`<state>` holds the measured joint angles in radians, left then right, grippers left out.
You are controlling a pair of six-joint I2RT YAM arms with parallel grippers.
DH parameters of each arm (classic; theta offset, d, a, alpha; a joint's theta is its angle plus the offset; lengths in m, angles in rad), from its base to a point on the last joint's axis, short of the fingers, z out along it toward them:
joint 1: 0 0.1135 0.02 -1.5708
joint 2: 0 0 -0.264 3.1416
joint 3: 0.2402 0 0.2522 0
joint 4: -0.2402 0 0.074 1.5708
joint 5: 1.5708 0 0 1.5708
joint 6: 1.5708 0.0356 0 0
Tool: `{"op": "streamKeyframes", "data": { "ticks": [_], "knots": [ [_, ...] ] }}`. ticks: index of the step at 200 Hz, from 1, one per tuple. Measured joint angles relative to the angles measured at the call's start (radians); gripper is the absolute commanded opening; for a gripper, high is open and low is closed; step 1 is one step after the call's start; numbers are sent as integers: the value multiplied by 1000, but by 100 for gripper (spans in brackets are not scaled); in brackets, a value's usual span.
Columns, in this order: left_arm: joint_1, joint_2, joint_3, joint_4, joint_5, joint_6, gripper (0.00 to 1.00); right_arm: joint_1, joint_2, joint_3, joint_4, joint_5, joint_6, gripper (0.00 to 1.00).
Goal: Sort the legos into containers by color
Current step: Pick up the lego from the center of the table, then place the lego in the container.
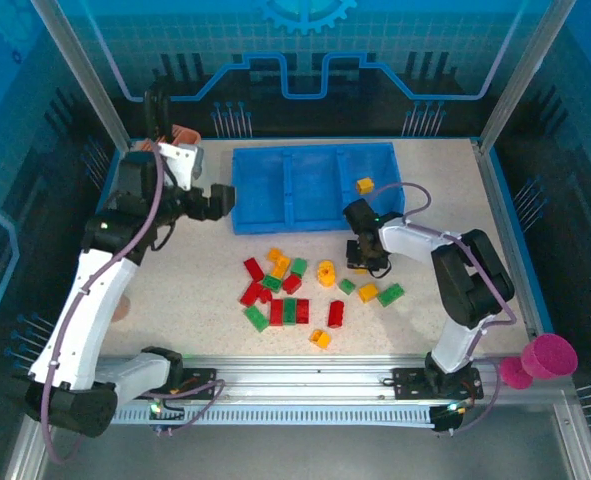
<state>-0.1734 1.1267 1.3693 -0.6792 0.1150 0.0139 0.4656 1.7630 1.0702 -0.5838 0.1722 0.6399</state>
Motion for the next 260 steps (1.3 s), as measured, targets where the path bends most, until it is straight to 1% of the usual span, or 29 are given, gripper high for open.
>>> {"op": "streamKeyframes", "data": {
  "ticks": [23, 49, 96, 115, 133, 174, 217, 241, 260],
  "knots": [
    [0, 27, 81, -2, 27, 40, 99, 0, -2, 51, -24, 41, -53, 24],
    [0, 35, 81, -4, 74, 73, 99, -13, -28, 111, -59, 75, -110, 24],
    [0, 108, 65, -4, 130, 75, 99, -108, -40, 305, -89, 114, -213, 25],
    [0, 121, 54, -3, 142, 75, 100, -150, 8, 409, -88, 121, -250, 25],
    [0, 122, 49, -4, 146, 75, 99, -180, 88, 506, -83, 125, -279, 26],
    [0, 122, 49, -4, 148, 76, 99, -204, 298, 676, -88, 121, -329, 26],
    [0, 130, 49, -4, 149, 75, 99, -210, 415, 721, -102, 105, -346, 29],
    [0, 140, 49, -4, 149, 75, 99, -218, 447, 721, -105, 98, -346, 35],
    [0, 144, 49, -4, 150, 75, 99, -223, 453, 721, -108, 93, -348, 41]
  ]
}}
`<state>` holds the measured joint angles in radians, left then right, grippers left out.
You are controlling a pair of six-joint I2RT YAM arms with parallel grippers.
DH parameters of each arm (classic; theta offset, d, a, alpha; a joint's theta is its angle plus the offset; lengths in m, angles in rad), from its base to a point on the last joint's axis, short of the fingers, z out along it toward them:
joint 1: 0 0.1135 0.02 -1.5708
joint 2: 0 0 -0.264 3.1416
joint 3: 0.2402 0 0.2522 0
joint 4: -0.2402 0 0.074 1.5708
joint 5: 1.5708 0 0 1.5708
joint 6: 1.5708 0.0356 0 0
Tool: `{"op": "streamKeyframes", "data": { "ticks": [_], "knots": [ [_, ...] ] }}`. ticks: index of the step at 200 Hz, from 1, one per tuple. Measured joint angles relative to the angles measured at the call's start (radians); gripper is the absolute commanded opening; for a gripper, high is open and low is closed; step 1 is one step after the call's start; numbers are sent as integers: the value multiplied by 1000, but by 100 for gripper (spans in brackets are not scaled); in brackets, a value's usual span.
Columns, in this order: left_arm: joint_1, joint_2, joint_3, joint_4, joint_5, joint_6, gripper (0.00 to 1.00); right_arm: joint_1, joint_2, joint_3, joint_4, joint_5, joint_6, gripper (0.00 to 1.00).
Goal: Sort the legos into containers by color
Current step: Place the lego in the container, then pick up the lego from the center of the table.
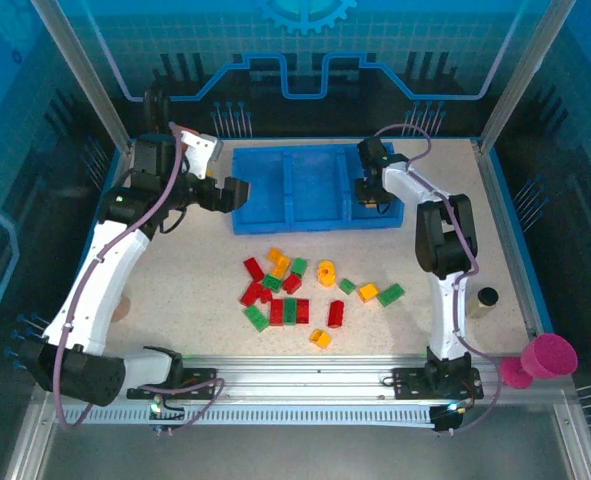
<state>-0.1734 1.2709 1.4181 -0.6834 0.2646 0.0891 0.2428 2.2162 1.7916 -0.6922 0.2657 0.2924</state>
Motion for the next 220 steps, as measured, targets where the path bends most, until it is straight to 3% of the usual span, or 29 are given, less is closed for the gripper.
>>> {"op": "streamKeyframes", "data": {
  "ticks": [30, 62, 118, 150, 164, 190, 220],
  "knots": [
    [0, 2, 0, 0, 3, 0, 99, -3, 0, 0, -3, -8, -15, 52],
    [0, 2, -2, 0, 6, 0, 99, -3, -32, -12, -16, -12, -17, 53],
    [0, 2, -9, 3, 7, 0, 99, 21, -294, -157, -23, -17, -9, 58],
    [0, 0, -33, 7, 7, 0, 99, 113, -470, -315, -2, -43, 16, 61],
    [0, -3, -35, 7, 7, 0, 99, 172, -520, -396, 8, -69, 32, 68],
    [0, -16, -36, 8, 7, 0, 99, 279, -536, -500, 22, -121, 76, 79],
    [0, -27, -41, 15, 15, 0, 99, 383, -522, -566, 30, -171, 126, 84]
  ]
}}
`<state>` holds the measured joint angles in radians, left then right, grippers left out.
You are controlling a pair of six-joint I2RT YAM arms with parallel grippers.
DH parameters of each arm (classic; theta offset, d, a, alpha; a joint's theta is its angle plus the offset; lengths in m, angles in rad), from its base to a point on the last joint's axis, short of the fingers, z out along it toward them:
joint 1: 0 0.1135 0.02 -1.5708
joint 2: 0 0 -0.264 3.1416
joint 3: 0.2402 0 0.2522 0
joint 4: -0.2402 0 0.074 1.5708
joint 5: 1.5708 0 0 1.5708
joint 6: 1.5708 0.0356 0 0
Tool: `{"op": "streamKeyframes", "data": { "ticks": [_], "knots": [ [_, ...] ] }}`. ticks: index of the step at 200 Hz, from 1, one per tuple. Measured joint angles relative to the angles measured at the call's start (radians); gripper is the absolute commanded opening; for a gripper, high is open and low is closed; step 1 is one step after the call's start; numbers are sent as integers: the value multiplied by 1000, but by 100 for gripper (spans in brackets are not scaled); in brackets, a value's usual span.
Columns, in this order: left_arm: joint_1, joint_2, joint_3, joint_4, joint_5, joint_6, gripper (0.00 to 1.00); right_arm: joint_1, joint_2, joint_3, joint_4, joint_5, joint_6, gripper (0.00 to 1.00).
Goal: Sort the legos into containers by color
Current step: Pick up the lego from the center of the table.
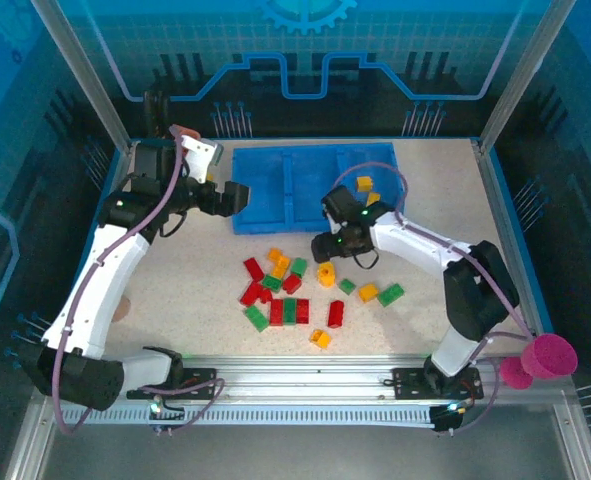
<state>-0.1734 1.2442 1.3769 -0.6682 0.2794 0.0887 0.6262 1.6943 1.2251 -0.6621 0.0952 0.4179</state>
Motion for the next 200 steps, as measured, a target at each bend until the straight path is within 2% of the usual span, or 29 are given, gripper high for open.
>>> {"op": "streamKeyframes", "data": {
  "ticks": [77, 91, 125, 135, 162, 200],
  "knots": [
    [0, -2, -6, 2, 7, 0, 99, 61, 129, -21, 30, -21, 63, 83],
    [0, -2, -8, 3, 7, 0, 99, 67, 157, -21, 31, -16, 64, 78],
    [0, -2, -18, 9, 7, 0, 99, 75, 190, -14, 16, 33, 63, 50],
    [0, -2, -21, 10, 6, 0, 99, 75, 193, -13, 9, 51, 52, 45],
    [0, -2, -22, 11, 6, 0, 100, 75, 193, -8, -2, 66, 46, 39],
    [0, -2, -22, 11, 7, 0, 99, 51, 160, -8, -43, 111, -5, 40]
  ]
}}
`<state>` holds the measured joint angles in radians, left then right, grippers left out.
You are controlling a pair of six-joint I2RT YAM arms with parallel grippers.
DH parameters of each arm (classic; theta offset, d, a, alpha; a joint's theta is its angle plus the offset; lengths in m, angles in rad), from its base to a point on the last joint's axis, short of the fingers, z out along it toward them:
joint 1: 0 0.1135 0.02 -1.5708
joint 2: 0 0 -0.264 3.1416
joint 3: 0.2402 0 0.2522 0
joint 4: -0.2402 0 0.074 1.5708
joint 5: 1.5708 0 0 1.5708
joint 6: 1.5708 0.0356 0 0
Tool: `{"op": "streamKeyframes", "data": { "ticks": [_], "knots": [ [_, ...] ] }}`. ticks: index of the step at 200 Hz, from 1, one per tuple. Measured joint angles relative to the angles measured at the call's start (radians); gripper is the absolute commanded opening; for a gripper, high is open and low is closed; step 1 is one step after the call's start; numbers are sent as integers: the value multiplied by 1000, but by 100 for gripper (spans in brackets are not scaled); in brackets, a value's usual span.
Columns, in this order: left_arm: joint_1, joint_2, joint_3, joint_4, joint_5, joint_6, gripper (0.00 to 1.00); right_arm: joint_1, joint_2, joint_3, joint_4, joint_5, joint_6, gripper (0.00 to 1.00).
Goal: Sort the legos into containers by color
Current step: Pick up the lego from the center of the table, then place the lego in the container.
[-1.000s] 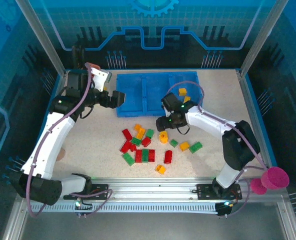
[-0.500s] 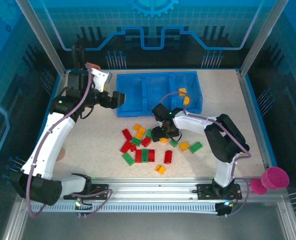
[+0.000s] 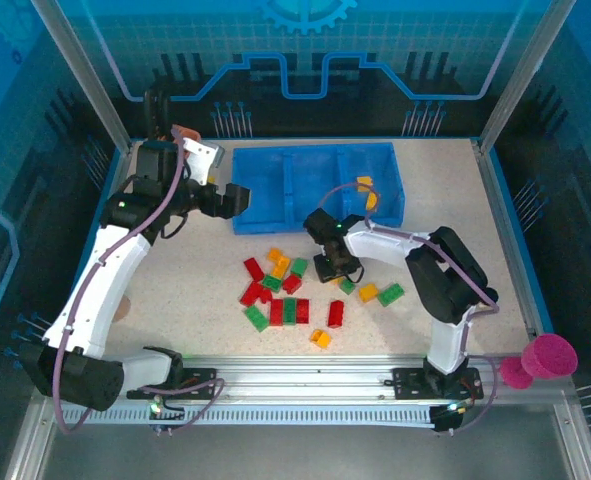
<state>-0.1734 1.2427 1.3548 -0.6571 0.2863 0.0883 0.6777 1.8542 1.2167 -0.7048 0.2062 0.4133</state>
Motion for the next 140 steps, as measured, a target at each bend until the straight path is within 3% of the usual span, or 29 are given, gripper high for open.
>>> {"op": "streamKeyframes", "data": {
  "ticks": [39, 66, 93, 140],
  "knots": [
    [0, 0, -3, 0, 0, 0, 99, -175, -160, 30, -48, 59, -97, 42],
    [0, 0, -3, 0, 0, 0, 99, -307, -172, 127, -42, 88, -168, 42],
    [0, 0, -4, 0, -1, 0, 99, -371, -95, 256, -32, 98, -221, 42],
    [0, 0, -4, 0, -2, 1, 100, -414, 173, 537, -15, 80, -248, 43]
  ]
}}
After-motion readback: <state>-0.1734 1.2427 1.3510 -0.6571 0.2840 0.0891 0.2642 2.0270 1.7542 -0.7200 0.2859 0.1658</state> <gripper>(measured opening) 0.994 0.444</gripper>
